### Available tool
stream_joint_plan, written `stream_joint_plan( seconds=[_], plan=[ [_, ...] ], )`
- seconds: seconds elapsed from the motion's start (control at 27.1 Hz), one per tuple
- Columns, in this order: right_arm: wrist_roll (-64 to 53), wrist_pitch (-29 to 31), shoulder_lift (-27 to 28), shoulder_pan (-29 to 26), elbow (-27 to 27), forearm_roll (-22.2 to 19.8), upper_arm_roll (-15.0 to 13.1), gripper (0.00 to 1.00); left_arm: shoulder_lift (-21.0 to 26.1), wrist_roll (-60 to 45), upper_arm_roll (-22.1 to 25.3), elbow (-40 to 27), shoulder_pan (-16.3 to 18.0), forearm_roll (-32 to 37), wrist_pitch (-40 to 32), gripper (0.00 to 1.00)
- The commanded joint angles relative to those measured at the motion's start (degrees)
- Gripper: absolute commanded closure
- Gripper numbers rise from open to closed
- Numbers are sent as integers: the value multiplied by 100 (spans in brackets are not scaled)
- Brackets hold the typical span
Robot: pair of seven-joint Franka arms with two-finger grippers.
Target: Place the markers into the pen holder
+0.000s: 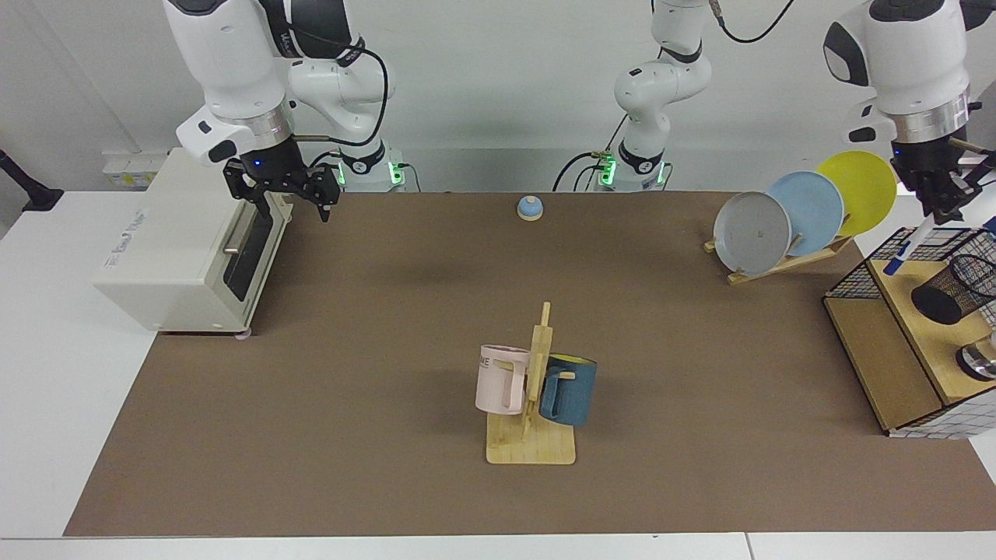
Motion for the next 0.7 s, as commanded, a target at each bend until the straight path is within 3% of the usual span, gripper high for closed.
stream_joint_plan(
  seconds=[0.0,0.37,0.66],
  plan=[
    [48,148,-117,-106,-164,101,68,0,359,862,-69,485,366,118,365,100],
    [48,156,-109,-106,-164,101,68,0,447,1838,-69,494,762,109,928,100],
    [48,148,-109,-106,-164,101,68,0,587,2656,-52,617,1035,30,955,100]
  ],
)
